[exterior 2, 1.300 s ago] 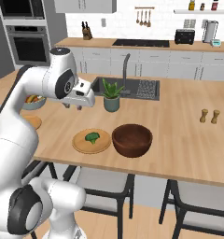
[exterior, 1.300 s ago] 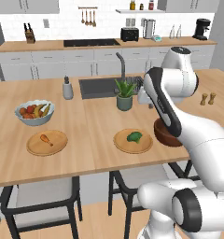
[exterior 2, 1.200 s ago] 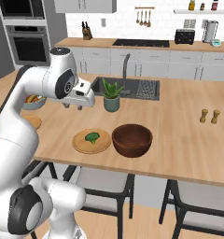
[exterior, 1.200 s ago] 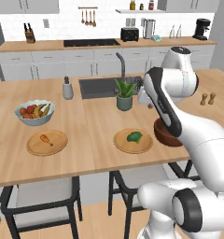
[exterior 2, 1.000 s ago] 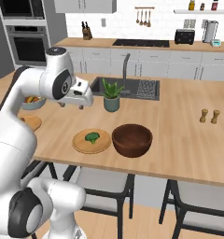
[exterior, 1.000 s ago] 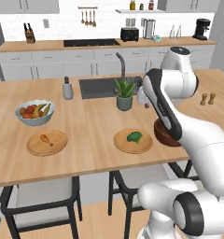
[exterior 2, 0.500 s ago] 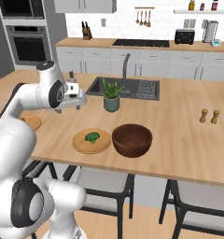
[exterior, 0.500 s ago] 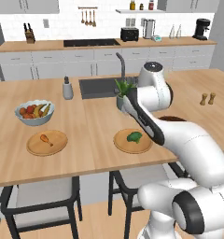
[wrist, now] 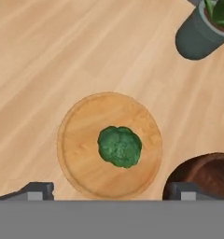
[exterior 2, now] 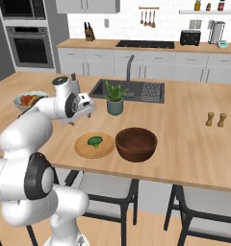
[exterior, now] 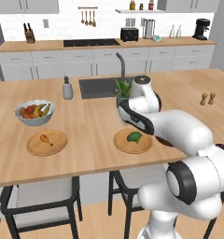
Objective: Pick the chicken drumstick and broccoli from their plates and place them in the bowl. Then put the bowl in the fridge.
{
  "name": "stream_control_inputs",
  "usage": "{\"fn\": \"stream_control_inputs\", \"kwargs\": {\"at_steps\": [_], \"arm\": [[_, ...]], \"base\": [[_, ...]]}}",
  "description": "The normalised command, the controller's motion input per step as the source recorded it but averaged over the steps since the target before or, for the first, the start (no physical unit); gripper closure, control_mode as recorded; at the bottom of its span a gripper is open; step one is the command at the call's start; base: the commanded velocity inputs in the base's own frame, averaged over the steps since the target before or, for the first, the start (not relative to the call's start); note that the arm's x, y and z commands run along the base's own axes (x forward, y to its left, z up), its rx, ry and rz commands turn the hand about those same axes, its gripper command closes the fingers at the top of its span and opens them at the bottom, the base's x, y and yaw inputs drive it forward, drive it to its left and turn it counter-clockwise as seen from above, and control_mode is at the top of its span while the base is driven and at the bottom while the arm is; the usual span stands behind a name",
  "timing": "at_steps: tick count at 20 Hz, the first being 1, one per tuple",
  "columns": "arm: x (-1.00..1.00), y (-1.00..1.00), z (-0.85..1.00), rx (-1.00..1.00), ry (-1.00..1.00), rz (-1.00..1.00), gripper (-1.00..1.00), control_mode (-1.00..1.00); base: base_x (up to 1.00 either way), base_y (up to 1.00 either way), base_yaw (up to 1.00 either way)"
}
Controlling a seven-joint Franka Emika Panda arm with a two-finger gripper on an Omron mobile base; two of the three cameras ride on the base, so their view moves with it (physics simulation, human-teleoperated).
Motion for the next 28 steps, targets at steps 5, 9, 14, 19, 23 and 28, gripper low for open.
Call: {"fn": "stream_control_inputs", "kwargs": {"at_steps": [5,9,14,19,23,28], "arm": [[0.0,0.0,-0.34,-0.33,0.13,0.14,-1.0,-1.0],[-0.18,0.0,-0.21,-0.19,0.03,0.08,-1.0,-1.0],[-0.02,-0.02,-0.53,-0.03,-0.03,0.05,-1.0,-1.0],[-0.01,-0.32,-0.5,0.0,-0.04,0.19,-1.0,-1.0],[-0.01,-0.09,-0.24,-0.01,-0.02,0.08,-1.0,-1.0],[0.07,0.0,-0.06,-0.02,0.0,0.0,-1.0,-1.0]], "base": [[0.0,0.0,0.0],[0.0,0.0,0.0],[0.0,0.0,0.0],[0.0,0.0,0.0],[0.0,0.0,0.0],[0.0,0.0,0.0]]}}
